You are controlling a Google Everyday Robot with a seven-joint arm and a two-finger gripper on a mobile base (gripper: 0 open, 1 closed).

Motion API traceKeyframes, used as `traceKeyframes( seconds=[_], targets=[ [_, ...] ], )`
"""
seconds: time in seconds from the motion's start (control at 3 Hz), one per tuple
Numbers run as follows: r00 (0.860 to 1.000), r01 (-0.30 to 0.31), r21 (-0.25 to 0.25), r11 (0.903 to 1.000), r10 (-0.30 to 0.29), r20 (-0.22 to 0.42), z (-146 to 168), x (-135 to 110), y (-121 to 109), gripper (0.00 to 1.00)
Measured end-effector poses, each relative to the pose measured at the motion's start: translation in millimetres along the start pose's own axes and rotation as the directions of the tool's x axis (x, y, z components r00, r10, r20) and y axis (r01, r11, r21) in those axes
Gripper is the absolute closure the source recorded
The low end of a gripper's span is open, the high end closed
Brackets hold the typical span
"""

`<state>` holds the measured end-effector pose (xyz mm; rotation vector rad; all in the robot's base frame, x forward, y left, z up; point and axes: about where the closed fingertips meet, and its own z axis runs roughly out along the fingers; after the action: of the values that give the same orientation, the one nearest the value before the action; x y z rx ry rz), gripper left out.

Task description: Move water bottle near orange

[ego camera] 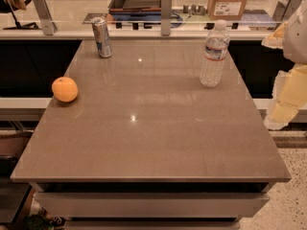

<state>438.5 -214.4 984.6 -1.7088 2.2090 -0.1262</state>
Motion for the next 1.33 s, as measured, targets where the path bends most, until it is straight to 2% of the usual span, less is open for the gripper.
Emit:
traceKeyframes(
  seconds=[0.67,1.0,1.33],
  targets=[
    [1.0,-0.02,0.013,0.9997,0.019,0.021,-1.7,-0.8,-5.6,0.0],
    [0.991,-0.1,0.051,0.9937,0.095,0.094,2.0,0.0,-20.0,0.0],
    [0.961,-0.193,0.104,0.9757,0.167,0.218,12.3,-5.6,-36.0,0.0]
  ],
)
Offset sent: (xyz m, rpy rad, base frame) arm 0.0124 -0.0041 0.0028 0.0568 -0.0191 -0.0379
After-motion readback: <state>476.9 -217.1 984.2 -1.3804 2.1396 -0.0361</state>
